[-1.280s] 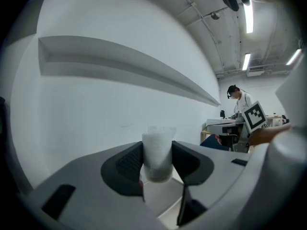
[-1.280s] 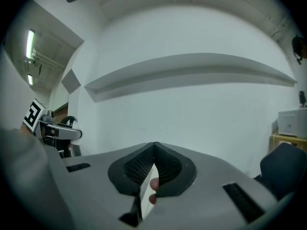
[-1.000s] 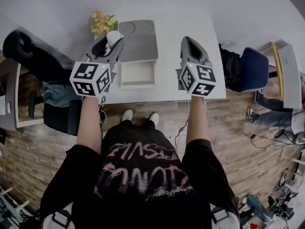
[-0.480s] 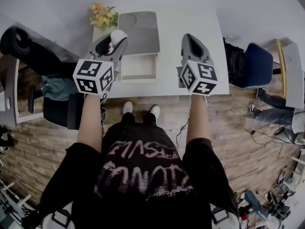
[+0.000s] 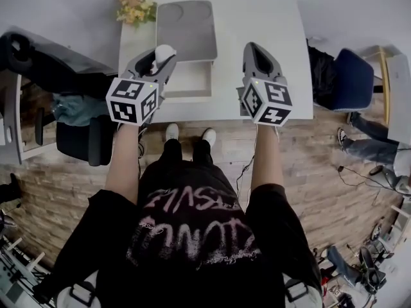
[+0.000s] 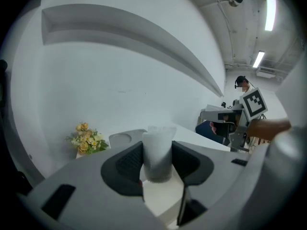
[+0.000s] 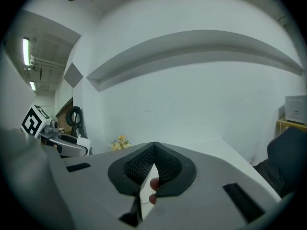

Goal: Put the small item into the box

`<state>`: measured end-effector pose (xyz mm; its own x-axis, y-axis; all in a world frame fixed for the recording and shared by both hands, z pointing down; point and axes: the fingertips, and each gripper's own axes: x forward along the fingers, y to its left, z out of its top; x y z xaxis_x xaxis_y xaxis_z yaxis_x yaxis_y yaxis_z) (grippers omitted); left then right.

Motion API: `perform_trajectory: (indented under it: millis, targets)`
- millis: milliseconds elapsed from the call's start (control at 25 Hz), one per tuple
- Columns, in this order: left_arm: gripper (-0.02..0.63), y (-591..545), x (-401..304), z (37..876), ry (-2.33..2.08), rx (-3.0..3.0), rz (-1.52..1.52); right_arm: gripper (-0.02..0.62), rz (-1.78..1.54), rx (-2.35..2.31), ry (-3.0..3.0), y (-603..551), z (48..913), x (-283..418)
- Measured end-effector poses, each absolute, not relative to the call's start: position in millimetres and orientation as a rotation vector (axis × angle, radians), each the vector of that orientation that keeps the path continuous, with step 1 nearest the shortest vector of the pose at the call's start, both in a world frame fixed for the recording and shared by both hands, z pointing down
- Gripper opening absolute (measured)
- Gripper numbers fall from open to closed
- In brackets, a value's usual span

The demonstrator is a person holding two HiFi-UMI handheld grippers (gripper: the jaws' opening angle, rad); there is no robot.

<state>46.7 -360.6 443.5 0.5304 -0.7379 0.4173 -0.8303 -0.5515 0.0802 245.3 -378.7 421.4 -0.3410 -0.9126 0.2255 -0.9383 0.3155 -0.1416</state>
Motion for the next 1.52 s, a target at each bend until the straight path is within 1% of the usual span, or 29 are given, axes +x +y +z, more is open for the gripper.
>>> perform_trajectory:
  millis: [560,760,1000,1520]
  targets:
    - [0.179,-338.2,56.9,534.0,-1.151,2.341,0.738,0.009,0.489,1.7,-2.407,-367.4,472.0,248.0]
    - [0.179,-337.4,58.4,546.6,-1.123,2.317,0.794,0.009,0.497,1.703,-2.399,-368.0,475.2,249.2]
    - [0.181,-329.8,63.9,565.1,-1.058,2.269,0.952,0.009,0.514,1.708,-2.387,-366.5,480.3,256.3]
    - [0.195,-325.5,64.8,582.1,-1.024,2.234,1.042,0.009,0.528,1.717,-2.368,-365.6,487.4,261.8]
